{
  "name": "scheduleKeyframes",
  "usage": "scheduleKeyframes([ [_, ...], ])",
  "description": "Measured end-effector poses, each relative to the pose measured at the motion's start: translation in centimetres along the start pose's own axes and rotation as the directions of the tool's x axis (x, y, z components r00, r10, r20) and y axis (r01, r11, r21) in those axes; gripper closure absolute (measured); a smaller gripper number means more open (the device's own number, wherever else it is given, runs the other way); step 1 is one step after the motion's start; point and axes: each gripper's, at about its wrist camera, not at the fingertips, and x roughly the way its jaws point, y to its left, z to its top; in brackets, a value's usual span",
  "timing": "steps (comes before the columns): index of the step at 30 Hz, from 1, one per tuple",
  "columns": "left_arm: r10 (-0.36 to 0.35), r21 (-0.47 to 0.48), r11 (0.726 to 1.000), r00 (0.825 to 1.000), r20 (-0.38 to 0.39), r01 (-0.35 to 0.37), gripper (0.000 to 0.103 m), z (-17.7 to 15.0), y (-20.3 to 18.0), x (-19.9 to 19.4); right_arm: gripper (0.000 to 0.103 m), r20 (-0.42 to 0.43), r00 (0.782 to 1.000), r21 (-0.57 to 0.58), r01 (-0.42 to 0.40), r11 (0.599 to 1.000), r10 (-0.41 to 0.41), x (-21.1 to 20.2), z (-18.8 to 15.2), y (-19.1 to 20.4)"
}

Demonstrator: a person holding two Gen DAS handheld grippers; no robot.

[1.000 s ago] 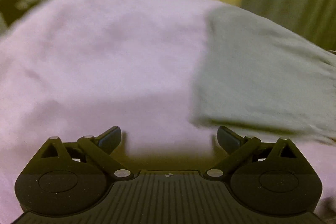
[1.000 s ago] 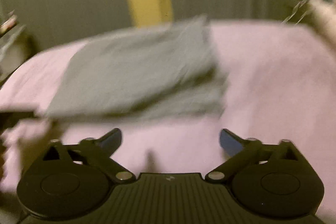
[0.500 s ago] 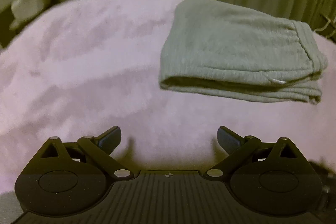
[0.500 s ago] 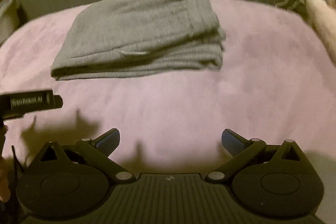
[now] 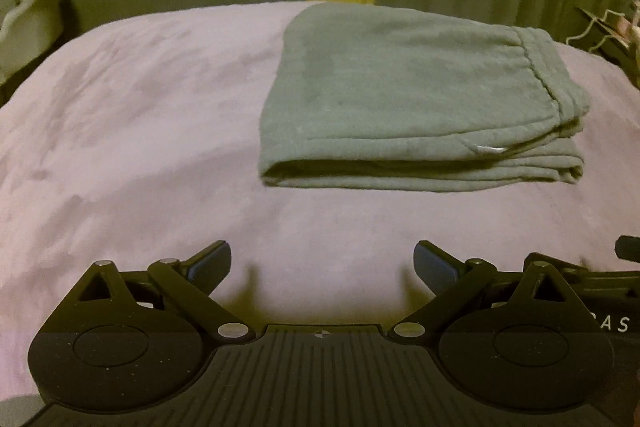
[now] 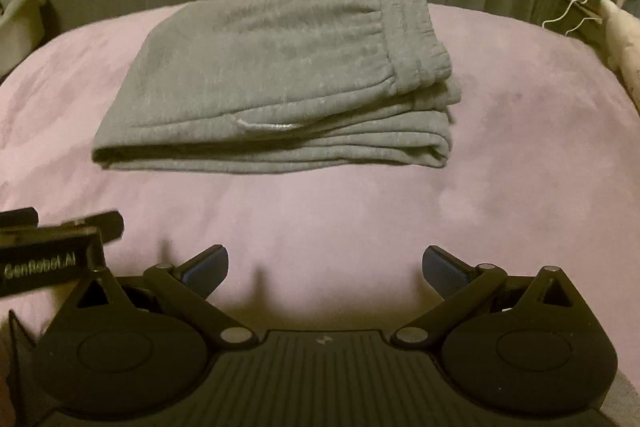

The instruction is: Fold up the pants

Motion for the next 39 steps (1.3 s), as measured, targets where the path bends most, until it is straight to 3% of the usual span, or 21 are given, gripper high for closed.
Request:
scheduleKeyframes([
  [5,-0.028,0.005,1.000,0.999,-0.024,0.028,0.002,0.6,0.2,0.3,0.000,-0.002,1.000,0.040,-0.028,0.999,0.028,0.5,0.0,-1.0],
  [10,0.055,0.113,0.992,0.998,0.005,-0.056,0.002,1.7,-0.8,0.5,0.000,-0.027,0.999,0.066,-0.034,0.997,0.036,1.2,1.1,-1.9],
  [14,0.081,0.140,0.987,0.996,-0.024,-0.076,0.002,2.6,-1.6,1.8,0.000,-0.019,1.000,0.020,-0.008,1.000,0.008,1.7,2.6,-1.7],
  [18,0.035,0.098,0.995,0.995,-0.094,-0.026,0.002,2.5,-1.8,3.8,0.000,0.009,0.998,-0.032,0.058,0.998,-0.058,2.7,3.3,-1.4],
  [21,0.042,0.093,0.995,0.990,-0.135,-0.030,0.002,1.9,-2.1,5.2,0.000,-0.008,0.999,0.003,0.048,0.999,-0.048,3.8,2.7,-1.9],
  [26,0.032,0.076,0.997,0.988,-0.151,-0.020,0.002,1.2,-2.2,5.9,0.000,-0.039,0.999,0.048,0.004,0.999,-0.002,4.7,2.6,-2.0],
  [39,0.057,0.056,0.997,0.987,-0.152,-0.049,0.002,0.9,-1.5,6.2,0.000,-0.017,0.999,0.012,0.027,1.000,-0.027,4.0,2.2,-1.3],
])
